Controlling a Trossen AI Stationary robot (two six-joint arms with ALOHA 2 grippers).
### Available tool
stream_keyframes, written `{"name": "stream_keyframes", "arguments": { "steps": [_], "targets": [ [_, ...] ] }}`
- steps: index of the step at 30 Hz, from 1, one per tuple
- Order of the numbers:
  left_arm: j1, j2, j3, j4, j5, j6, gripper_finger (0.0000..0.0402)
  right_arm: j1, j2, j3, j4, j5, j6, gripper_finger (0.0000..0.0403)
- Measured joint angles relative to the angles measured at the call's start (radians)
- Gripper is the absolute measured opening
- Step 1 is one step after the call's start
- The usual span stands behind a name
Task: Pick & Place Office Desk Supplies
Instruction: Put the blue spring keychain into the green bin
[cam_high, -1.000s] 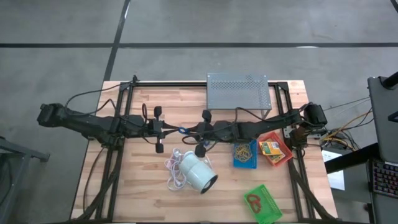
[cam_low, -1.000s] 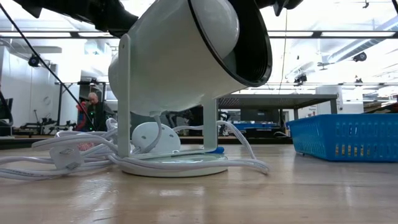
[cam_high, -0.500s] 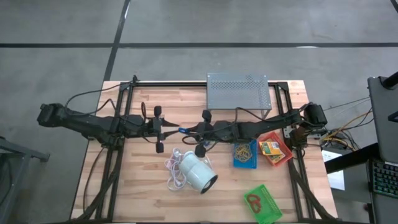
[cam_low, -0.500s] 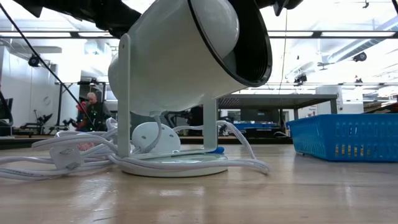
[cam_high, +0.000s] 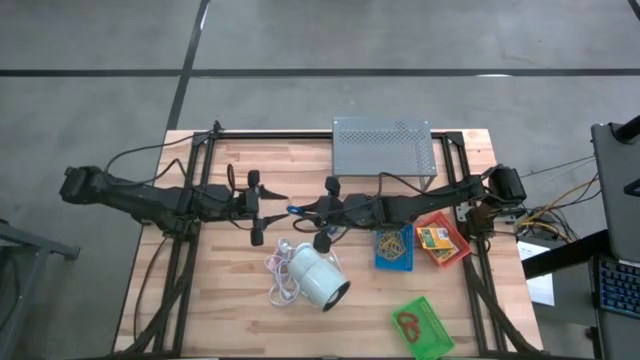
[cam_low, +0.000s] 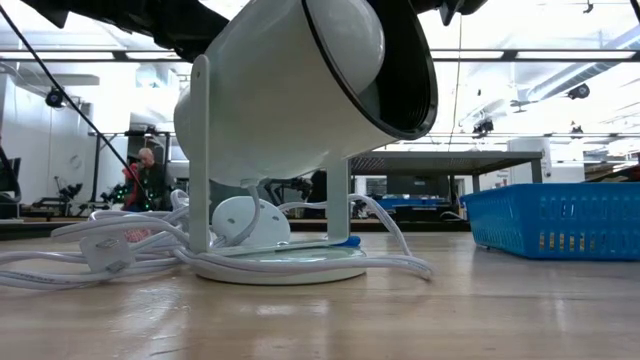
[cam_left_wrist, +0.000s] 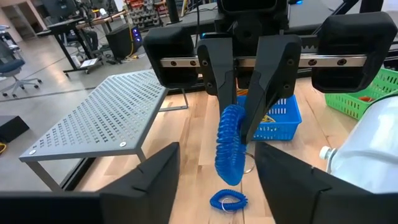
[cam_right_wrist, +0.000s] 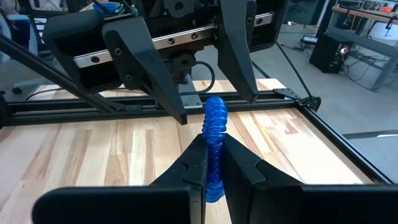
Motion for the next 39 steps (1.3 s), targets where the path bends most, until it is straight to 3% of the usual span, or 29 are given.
{"name": "stream_keyframes", "arguments": {
  "steps": [9, 12, 19, 29, 39],
  "targets": [
    [0.0, 0.0, 0.0, -0.001, 0.0, 0.0, 0.025, 0.0, -0.021, 0.0, -0.043, 0.0, -0.004, 0.0024],
    [0.0, 0.0, 0.0, -0.009, 0.0, 0.001, 0.025, 0.0, -0.072, 0.027, -0.177, 0.0, 0.026, 0.0024],
    [0.0, 0.0, 0.0, -0.01, 0.0, 0.003, 0.0248, 0.022, -0.181, 0.185, -0.672, 0.003, 0.211, 0.0024],
    [0.0, 0.0, 0.0, -0.009, 0.0, 0.003, 0.0248, 0.122, -0.191, 0.563, -1.437, -0.108, 0.615, 0.0024],
    [0.0, 0.0, 0.0, -0.008, 0.0, 0.007, 0.0244, 0.323, -0.186, 0.709, -1.802, -0.134, 1.192, 0.0024]
  ]
}}
